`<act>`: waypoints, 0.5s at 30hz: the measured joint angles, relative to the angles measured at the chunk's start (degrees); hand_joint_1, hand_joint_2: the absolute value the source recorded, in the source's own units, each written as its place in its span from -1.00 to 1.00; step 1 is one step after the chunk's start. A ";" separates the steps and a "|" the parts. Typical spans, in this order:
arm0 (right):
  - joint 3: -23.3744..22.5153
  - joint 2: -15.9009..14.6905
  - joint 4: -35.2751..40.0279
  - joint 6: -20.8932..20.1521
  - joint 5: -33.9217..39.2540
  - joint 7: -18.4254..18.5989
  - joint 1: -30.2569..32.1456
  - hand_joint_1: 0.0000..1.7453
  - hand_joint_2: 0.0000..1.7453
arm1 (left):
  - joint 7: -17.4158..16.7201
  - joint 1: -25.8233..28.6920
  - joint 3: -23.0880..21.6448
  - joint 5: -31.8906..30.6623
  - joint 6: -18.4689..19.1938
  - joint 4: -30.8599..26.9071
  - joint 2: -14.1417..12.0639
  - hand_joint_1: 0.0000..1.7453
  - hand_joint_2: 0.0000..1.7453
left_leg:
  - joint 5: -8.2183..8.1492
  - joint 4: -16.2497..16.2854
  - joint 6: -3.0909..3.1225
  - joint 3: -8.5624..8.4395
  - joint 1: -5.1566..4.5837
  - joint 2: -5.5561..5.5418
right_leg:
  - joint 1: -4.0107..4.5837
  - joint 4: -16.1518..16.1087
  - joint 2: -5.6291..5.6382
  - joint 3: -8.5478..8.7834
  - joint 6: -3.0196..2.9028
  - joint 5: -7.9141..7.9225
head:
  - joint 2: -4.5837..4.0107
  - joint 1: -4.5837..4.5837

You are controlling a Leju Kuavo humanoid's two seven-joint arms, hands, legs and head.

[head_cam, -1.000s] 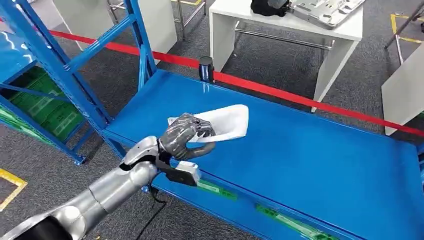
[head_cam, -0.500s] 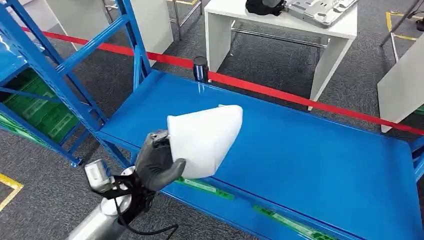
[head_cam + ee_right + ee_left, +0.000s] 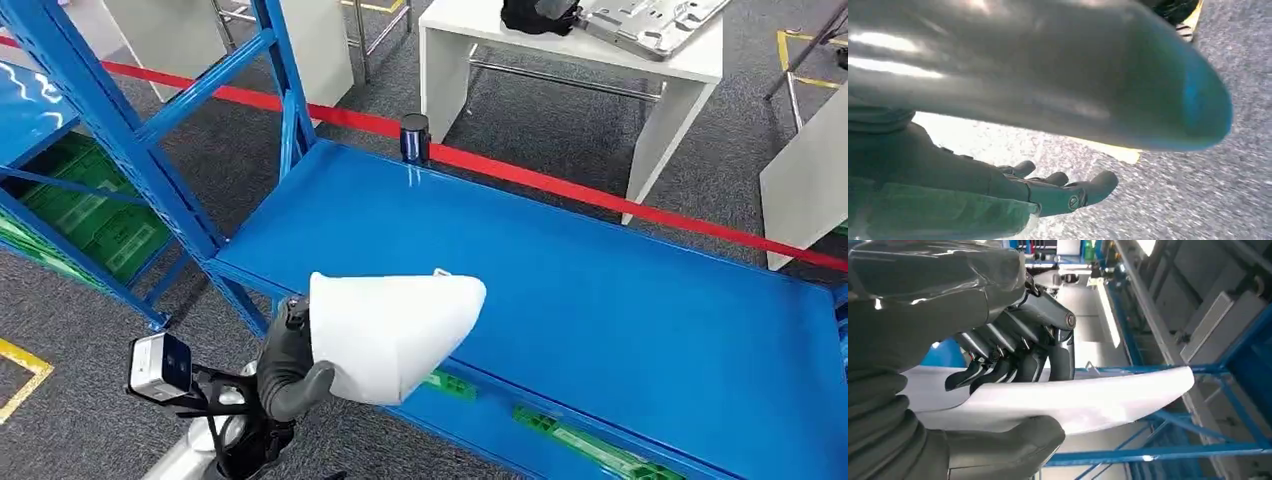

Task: Take the parts from the cabinet and place them on the table.

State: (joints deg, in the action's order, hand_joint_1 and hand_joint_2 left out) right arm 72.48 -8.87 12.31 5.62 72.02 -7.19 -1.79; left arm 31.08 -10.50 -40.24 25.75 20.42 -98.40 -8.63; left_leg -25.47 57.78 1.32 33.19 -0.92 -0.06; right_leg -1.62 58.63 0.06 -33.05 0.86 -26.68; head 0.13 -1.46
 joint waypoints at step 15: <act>-0.04 0.19 0.11 -0.09 0.92 0.00 0.45 -1.00 -1.00 | 0.13 -0.58 -1.07 0.72 1.25 1.70 -0.92 1.00 1.00 | -3.77 -0.42 -0.26 -4.33 0.43 0.14 | 0.09 -0.34 0.02 -2.39 -0.73 3.08 | 0.00 -0.22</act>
State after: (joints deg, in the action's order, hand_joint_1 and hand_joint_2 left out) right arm 72.43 -8.68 12.41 5.53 72.94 -7.19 -1.33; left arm 31.21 -11.08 -41.31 26.47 21.66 -96.70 -9.55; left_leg -29.25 57.36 1.06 28.86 -0.49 0.08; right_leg -1.53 58.29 0.07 -35.44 0.14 -23.60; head 0.13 -1.68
